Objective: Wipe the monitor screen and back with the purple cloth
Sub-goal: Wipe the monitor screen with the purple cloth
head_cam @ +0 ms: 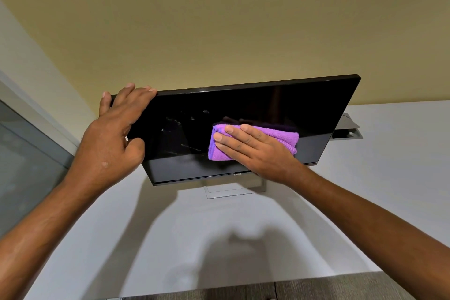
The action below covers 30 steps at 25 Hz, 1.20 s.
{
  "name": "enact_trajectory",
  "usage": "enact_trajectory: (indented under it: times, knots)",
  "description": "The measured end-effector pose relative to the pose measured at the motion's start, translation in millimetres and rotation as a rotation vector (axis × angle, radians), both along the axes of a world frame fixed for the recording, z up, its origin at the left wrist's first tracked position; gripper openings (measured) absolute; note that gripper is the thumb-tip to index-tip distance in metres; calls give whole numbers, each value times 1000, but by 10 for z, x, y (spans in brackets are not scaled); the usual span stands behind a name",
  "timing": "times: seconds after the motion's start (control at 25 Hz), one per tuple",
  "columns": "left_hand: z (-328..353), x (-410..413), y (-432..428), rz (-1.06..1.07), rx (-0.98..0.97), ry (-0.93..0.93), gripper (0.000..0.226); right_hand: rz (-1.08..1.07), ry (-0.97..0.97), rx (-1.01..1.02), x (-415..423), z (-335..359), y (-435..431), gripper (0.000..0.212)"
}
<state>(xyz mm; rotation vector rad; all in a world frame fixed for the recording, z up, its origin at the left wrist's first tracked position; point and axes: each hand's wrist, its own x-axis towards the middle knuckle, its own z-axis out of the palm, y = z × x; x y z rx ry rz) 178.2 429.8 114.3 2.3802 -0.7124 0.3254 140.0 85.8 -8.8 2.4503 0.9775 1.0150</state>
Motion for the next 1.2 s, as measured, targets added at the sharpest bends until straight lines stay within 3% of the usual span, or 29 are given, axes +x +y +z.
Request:
enact_trajectory:
  times: [0.2, 0.36, 0.56, 0.84, 1.2]
  knots:
    - [7, -6, -2, -3, 3, 0, 97, -21, 22, -42, -104, 44, -316, 54]
    - [-3, 3, 3, 1, -10, -2, 98, -110, -68, 70, -101, 247, -518, 60]
    - [-8, -2, 2, 9, -14, 4, 98, -174, -197, 248, 113, 392, -186, 70]
    - [-15, 7, -13, 17, -20, 5, 97, -33, -116, 185, 146, 136, 202, 56]
    - [-43, 10, -19, 24, -11, -20, 97, 29, 49, 115, 75, -255, 485, 64]
